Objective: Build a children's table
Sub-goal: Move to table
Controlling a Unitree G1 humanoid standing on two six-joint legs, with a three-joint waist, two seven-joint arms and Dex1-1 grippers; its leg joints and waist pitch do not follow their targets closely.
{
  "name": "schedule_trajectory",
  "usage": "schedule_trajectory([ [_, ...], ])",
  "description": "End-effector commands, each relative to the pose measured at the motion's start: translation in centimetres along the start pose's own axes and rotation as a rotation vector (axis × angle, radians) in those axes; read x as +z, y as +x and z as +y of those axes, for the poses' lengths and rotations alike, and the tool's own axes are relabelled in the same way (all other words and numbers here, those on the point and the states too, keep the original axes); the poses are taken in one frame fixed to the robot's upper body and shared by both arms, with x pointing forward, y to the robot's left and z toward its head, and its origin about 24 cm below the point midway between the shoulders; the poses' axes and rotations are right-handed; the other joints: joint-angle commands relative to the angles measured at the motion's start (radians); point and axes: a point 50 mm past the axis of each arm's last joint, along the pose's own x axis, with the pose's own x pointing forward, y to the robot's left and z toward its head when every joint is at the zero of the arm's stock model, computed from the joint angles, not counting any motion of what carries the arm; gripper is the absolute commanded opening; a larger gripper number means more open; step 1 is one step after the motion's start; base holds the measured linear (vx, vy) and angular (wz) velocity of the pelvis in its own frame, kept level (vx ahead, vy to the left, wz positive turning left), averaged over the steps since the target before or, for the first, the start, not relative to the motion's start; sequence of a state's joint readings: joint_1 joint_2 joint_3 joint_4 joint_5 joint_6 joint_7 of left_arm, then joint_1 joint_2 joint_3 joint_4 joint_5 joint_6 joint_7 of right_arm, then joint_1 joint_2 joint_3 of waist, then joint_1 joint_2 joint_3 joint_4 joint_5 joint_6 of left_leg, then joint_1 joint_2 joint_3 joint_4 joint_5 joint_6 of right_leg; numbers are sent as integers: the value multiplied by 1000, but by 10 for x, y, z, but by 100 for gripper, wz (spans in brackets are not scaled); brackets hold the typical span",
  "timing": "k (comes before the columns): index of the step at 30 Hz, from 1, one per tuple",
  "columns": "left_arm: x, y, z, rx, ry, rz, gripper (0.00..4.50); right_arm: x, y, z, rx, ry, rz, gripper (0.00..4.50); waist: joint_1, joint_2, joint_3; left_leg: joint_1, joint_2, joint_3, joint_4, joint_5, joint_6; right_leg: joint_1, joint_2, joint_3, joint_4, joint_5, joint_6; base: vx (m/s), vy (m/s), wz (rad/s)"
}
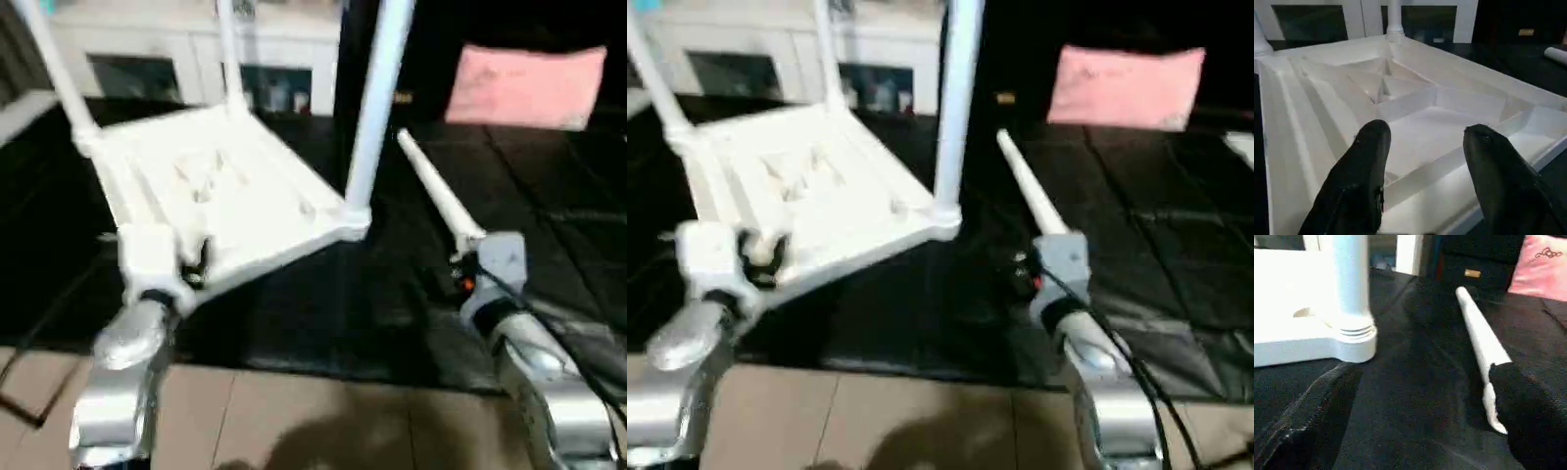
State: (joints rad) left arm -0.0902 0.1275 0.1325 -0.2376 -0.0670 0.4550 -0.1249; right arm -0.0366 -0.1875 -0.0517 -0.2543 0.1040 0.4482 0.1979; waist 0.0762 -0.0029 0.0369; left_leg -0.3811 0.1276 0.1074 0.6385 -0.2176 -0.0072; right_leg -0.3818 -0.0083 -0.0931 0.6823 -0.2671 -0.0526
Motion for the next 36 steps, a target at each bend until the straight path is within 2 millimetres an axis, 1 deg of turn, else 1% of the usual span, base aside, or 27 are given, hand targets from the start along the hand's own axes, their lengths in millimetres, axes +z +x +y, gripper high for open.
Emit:
schedule_trajectory([
  [1, -2, 1, 5, 11, 2, 16, 273, 2, 1, 2, 1, 5, -4, 450, 14, -11, -37, -20, 48, -13, -45, -20, 47, 64, -133, 98, -159, -138, 222, -36, -101, 3],
  [2, -2, 1, 5, 8, 2, 17, 273, 2, 2, 2, 2, 6, -3, 450, 15, 6, -43, -8, 63, -17, -55, -45, 39, 61, -115, 77, -160, -118, 223, -36, -101, 3],
  [4, -2, 2, 5, 6, 2, 18, 273, 1, 2, 3, 1, 6, 1, 450, 13, 21, -38, 17, 102, -22, -82, -137, 18, 53, -121, 62, -175, -220, 138, -16, -26, 1],
  [6, -2, 2, 4, 3, 3, 17, 273, 0, 2, 2, -6, 6, 11, 450, 8, 19, -29, 29, 105, -11, -91, -196, 8, 53, -133, 59, -191, -312, 79, 0, 0, 0],
  [8, -2, 3, 4, -1, 3, 15, 273, -1, 1, -1, -25, 8, 24, 450, 11, 20, -29, 28, 104, -2, -96, -183, 0, 56, -137, 60, -196, -338, 53, 0, 0, 0],
  [10, -2, 4, 4, -7, 4, 12, 273, -1, 1, -2, -37, 12, 25, 450, 6, 30, -33, 33, 126, -11, -111, -194, 1, 57, -137, 59, -186, -273, 10, 3, 26, 1],
  [12, -2, 4, 3, -21, 2, 9, 273, -1, 1, -3, -40, 14, 24, 450, 4, 30, -35, 30, 132, -12, -114, -197, 0, 60, -145, 64, -177, -202, -21, 11, 52, 1],
  [15, -2, 4, 1, -50, 3, 3, 273, 0, 0, -3, -43, 11, 16, 450, 8, 28, -39, 24, 124, 4, -108, -140, 9, 64, -154, 69, -167, -124, -59, 0, 0, 0],
  [18, -2, 3, 0, -64, -10, 1, 273, 2, 1, -3, -36, 28, 16, 450, 9, 29, -42, 22, 128, 6, -106, -99, 19, 67, -157, 69, -159, -60, -73, 0, 0, 0],
  [19, -2, 3, 0, -65, -11, 1, 273, 2, 1, -3, -35, 29, 16, 450, 8, 41, -46, 63, 137, 35, -92, -140, -20, 40, -130, 91, -182, -127, -40, -22, 7, -22],
  [20, -2, 3, 0, -70, -12, 0, 273, 2, 1, -2, -31, 36, 22, 450, 3, 29, -32, 104, 125, 59, -91, -243, -101, 16, -77, 93, -190, -248, 5, -22, 7, -22],
  [21, -2, 3, -1, -71, -14, -1, 273, 2, 1, -3, -31, 36, 24, 450, 5, 25, -19, 137, 120, 68, -101, -348, -121, 2, -50, 91, -195, -368, 43, -21, 10, -49],
  [22, -2, 3, -1, -72, -15, -1, 273, 2, 1, -3, -30, 32, 23, 450, -1, 20, -13, 160, 122, 69, -102, -405, -117, -12, -45, 89, -197, -426, 56, 36, 18, -61],
  [23, -2, 3, -1, -72, -15, -2, 273, 2, 1, -3, -30, 30, 23, 450, -11, 23, -5, 211, 131, 65, -109, -524, -105, -34, -41, 76, -195, -527, 58, 36, 18, -61],
  [24, -2, 3, -1, -73, -17, -3, 273, 3, 1, -3, -30, 22, 22, 450, -22, 19, 1, 220, 160, 46, -139, -586, -87, -27, -55, 65, -174, -528, 49, 52, 20, -79],
  [25, -2, 3, -1, -74, -17, -4, 273, 3, 1, -4, -32, 16, 22, 450, -25, 24, -3, 225, 180, 37, -155, -620, -79, -19, -68, 59, -155, -510, 38, 65, 28, -79],
  [26, -2, 3, -2, -76, -18, -5, 273, 3, 1, -6, -41, -1, 21, 450, -25, 10, -5, 63, 121, 24, -168, -575, -23, 124, -124, 70, -153, -508, 66, 65, 28, -79],
  [27, -2, 3, -2, -77, -18, -5, 273, 3, 1, -6, -44, -3, 23, 450, -10, -14, -21, 46, 38, 55, -63, -347, 12, 137, -172, 124, -225, -754, 121, 88, 22, -47],
  [28, -3, 3, -2, -77, -18, -4, 273, 2, 1, -6, -46, -2, 24, 450, -5, -25, -29, 16, 18, 44, -9, -233, 38, 160, -197, 148, -232, -829, 128, 98, 13, -22],
  [29, -3, 3, -2, -77, -19, -4, 273, 3, 1, -6, -45, 0, 24, 450, -2, -18, -36, -26, 16, 11, 36, -117, 61, 176, -219, 173, -226, -799, 80, 98, 13, -22],
  [30, -3, 3, -2, -77, -19, -4, 273, 3, 1, -7, -43, 2, 25, 450, -11, -12, -39, -50, 14, -5, 29, -42, 66, 179, -185, 148, -216, -651, 14, 91, 25, -13],
  [31, -3, 3, -2, -77, -20, -4, 273, 3, 1, -6, -40, 1, 24, 450, -14, -7, -41, -48, 17, -5, 9, -5, 74, 172, -162, 128, -214, -571, -15, 113, 55, -5],
  [32, -3, 3, -2, -75, -21, -3, 273, 4, 2, -5, -26, -5, 22, 450, -21, 22, -34, -17, 39, -5, -50, 43, 91, 145, -123, 74, -223, -478, -49, 113, 55, -5],
  [33, -3, 3, -2, -74, -22, -3, 273, 4, 2, -4, -15, -10, 22, 450, -51, 50, -15, 30, 114, -54, -124, -143, 93, 114, -73, 29, -183, -408, -36, 188, 96, -12],
  [34, -3, 3, -2, -71, -25, -3, 273, 5, 2, -4, -5, -11, 23, 450, -75, 57, -30, 74, 157, -103, -141, -200, 120, 94, -57, 14, -125, -321, -32, 208, 92, -4],
  [35, -3, 4, -2, -68, -26, -4, 273, 5, 2, -4, 1, -11, 24, 450, -96, 53, -52, 186, 207, -166, -148, -317, 201, -5, -60, 26, 12, -119, -5, 208, 92, -4],
  [36, -3, 4, -3, -65, -29, -5, 273, 5, 3, -5, 8, -11, 25, 450, -105, 41, -48, 185, 200, -164, -135, -246, 267, -28, -65, 33, 27, -85, 22, 161, 50, 14],
])
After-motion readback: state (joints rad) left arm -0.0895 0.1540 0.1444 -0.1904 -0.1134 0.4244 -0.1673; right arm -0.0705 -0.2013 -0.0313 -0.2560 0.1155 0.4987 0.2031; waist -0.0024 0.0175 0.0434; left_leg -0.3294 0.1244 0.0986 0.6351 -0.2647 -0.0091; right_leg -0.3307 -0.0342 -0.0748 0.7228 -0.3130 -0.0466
